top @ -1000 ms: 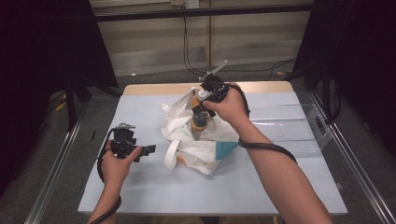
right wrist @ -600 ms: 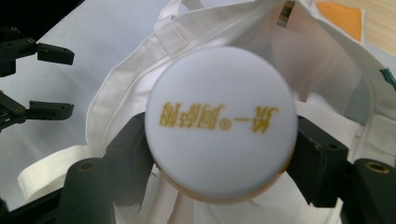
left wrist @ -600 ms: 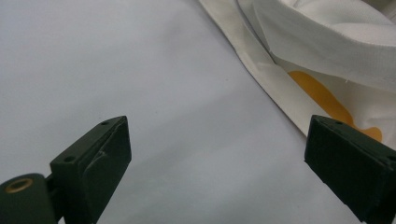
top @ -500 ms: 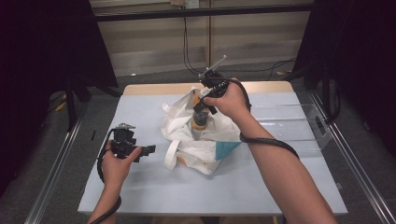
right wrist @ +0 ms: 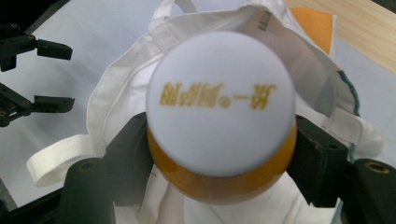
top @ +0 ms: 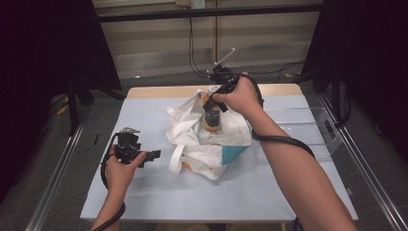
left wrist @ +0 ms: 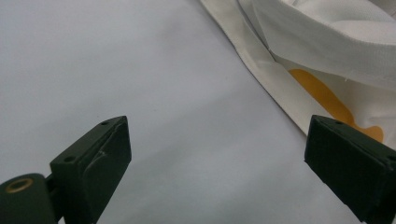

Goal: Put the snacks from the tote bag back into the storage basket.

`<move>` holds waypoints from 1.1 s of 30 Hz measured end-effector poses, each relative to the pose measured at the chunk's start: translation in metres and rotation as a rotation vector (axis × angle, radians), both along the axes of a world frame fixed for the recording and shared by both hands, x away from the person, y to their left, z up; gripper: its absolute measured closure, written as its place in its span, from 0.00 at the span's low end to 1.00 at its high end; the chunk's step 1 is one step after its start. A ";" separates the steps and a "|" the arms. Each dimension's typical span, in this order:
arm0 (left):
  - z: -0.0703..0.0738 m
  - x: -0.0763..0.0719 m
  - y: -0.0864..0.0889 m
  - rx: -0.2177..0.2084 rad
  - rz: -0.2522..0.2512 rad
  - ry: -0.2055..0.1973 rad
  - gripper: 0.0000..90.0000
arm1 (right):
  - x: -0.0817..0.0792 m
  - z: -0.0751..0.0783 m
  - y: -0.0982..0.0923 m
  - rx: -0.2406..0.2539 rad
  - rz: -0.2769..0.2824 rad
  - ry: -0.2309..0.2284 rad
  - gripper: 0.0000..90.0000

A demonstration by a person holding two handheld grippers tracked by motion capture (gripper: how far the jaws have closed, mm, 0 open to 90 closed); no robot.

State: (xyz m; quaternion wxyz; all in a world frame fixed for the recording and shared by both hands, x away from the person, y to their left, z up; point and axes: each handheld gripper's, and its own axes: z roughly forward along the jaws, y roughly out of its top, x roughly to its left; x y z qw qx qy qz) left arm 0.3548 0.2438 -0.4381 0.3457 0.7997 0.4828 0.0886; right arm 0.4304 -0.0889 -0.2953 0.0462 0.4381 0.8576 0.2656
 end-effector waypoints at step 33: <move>-0.002 0.000 0.000 0.000 -0.001 0.008 0.08 | -0.008 0.023 -0.028 -0.095 0.005 0.063 0.34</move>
